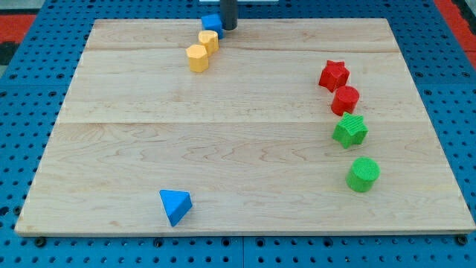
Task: Place the blue triangle left to the green star
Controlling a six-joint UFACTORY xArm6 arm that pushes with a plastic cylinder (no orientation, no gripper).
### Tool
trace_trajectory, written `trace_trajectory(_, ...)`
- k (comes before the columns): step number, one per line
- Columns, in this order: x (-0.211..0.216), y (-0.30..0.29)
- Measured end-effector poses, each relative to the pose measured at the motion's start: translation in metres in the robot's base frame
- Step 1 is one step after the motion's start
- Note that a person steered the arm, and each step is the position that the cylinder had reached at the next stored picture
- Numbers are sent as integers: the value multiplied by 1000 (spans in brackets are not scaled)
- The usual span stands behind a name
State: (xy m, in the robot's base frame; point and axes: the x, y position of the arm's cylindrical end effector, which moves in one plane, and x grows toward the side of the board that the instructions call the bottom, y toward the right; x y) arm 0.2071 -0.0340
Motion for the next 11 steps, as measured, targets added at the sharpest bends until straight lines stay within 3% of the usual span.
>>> trace_trajectory(1,6,36)
trace_trajectory(2,103,123)
trace_trajectory(4,349,122)
trace_trajectory(5,411,104)
trace_trajectory(6,411,84)
trace_trajectory(8,400,-73)
trace_trajectory(9,352,-112)
trace_trajectory(10,306,-119)
trace_trajectory(11,301,-60)
